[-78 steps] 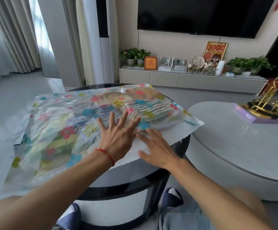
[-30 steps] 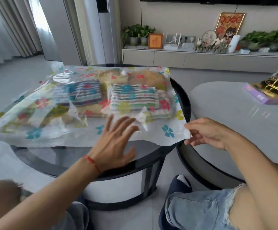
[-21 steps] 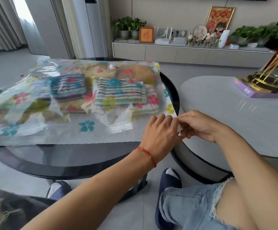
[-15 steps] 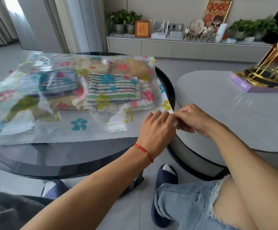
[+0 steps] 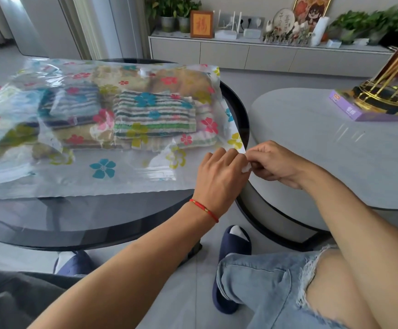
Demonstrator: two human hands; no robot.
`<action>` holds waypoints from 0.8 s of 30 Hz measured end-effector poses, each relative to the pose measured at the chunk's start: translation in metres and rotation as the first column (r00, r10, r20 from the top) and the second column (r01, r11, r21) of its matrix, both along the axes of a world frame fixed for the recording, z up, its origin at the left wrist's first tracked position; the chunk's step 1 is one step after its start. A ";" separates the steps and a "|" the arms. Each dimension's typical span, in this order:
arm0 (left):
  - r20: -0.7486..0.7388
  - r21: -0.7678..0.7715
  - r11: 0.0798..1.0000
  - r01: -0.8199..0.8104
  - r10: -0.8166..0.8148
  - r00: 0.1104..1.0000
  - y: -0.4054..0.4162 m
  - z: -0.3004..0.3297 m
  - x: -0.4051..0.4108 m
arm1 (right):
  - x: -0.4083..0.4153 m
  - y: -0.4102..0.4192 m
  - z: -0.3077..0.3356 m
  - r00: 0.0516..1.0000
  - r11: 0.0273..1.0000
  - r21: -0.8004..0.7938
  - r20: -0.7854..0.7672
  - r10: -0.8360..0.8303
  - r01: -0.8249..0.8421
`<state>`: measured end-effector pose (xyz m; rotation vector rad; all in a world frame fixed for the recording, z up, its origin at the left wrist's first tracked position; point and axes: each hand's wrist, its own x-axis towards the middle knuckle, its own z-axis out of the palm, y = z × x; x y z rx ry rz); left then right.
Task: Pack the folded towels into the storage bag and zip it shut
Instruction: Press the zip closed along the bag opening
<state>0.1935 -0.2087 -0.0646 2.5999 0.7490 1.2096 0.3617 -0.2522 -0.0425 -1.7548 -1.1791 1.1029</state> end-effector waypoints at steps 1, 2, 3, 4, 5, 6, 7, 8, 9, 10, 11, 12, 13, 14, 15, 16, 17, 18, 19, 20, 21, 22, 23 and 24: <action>0.010 0.004 1.000 0.011 -0.011 1.000 0.001 0.000 0.000 | -0.001 0.000 -0.001 1.000 1.000 0.010 -0.009 -0.020 0.020; 0.013 0.003 1.000 0.024 -0.024 1.000 0.002 0.000 0.000 | -0.002 0.001 -0.002 0.999 0.999 0.019 -0.007 -0.042 0.042; 0.007 -0.001 0.999 0.036 -0.036 0.999 0.004 0.000 0.000 | -0.003 0.001 -0.003 0.998 0.998 0.026 0.004 -0.060 0.060; -0.004 -0.005 0.999 0.048 -0.048 0.999 0.006 -0.001 -0.001 | -0.004 0.001 -0.004 0.997 0.997 0.031 0.018 -0.074 0.073; -0.019 -0.006 0.998 0.058 -0.058 0.998 0.007 -0.001 -0.003 | -0.005 0.002 -0.005 0.996 0.996 0.035 0.027 -0.082 0.081; -0.036 -0.003 0.998 0.068 -0.068 0.997 0.008 -0.001 -0.005 | -0.005 0.002 -0.005 0.996 0.996 0.038 0.028 -0.086 0.085; -0.050 0.006 0.997 0.077 -0.077 0.996 0.009 -0.001 -0.007 | -0.006 0.002 -0.005 0.996 0.996 0.038 0.020 -0.086 0.085; -0.060 0.018 0.996 0.085 -0.084 0.995 0.011 -0.001 -0.009 | -0.006 0.002 -0.004 0.996 0.996 0.034 0.005 -0.086 0.086; -0.068 0.034 0.995 0.092 -0.090 0.994 0.013 0.000 -0.011 | -0.006 0.002 -0.003 0.996 0.996 0.030 -0.014 -0.087 0.087; -0.077 0.052 0.994 0.096 -0.092 0.993 0.016 0.000 -0.013 | -0.006 0.002 -0.002 0.995 0.996 0.028 -0.033 -0.089 0.090; -0.089 0.069 0.993 0.098 -0.091 0.992 0.019 0.000 -0.015 | -0.006 0.002 -0.001 0.994 0.995 0.030 -0.051 -0.092 0.094; -0.100 0.080 0.992 0.097 -0.089 0.991 0.022 0.000 -0.017 | -0.007 0.002 0.001 0.993 0.995 0.029 -0.066 -0.097 0.099; -0.106 0.088 0.992 0.095 -0.086 0.991 0.023 0.000 -0.019 | -0.008 0.002 0.002 0.992 0.994 0.022 -0.077 -0.104 0.106; -0.111 0.091 0.991 0.095 -0.084 0.990 0.025 0.001 -0.020 | -0.008 0.001 0.004 0.991 0.994 0.003 -0.078 -0.108 0.109; -0.116 0.089 0.992 0.095 -0.084 0.990 0.025 0.001 -0.021 | -0.010 0.000 0.006 0.992 0.994 -0.030 -0.068 -0.106 0.104; -0.122 0.087 0.991 0.100 -0.089 0.989 0.025 0.002 -0.021 | -0.012 -0.001 0.008 0.994 0.994 -0.070 -0.052 -0.092 0.088; -0.127 0.087 0.990 0.108 -0.096 0.987 0.025 0.002 -0.020 | -0.015 -0.003 0.009 0.997 0.993 -0.104 -0.045 -0.064 0.060; -0.127 0.088 0.990 0.113 -0.101 0.987 0.024 0.002 -0.020 | -0.017 -0.004 0.008 0.998 0.992 -0.121 -0.050 -0.031 0.024; -0.124 0.087 0.990 0.115 -0.104 0.987 0.024 0.002 -0.020 | -0.018 -0.006 0.008 0.998 0.993 -0.119 -0.066 -0.005 -0.003; -0.120 0.084 0.990 0.116 -0.105 0.987 0.024 0.002 -0.020 | -0.019 -0.007 0.008 0.996 0.994 -0.109 -0.087 0.005 -0.015; -0.116 0.083 0.990 0.118 -0.108 0.987 0.024 0.001 -0.020 | -0.019 -0.008 0.008 0.995 0.995 -0.100 -0.102 0.005 -0.015; -0.115 0.087 0.989 0.123 -0.113 0.987 0.024 0.001 -0.021 | -0.018 -0.009 0.008 0.994 0.996 -0.093 -0.105 -0.001 -0.009; -0.116 0.090 0.988 0.129 -0.119 0.986 0.023 0.001 -0.021 | -0.017 -0.010 0.008 0.995 0.996 -0.092 -0.102 -0.011 0.001; -0.114 0.092 0.987 0.132 -0.122 0.986 0.023 0.002 -0.023 | -0.016 -0.011 0.008 0.995 0.996 -0.094 -0.097 -0.020 0.011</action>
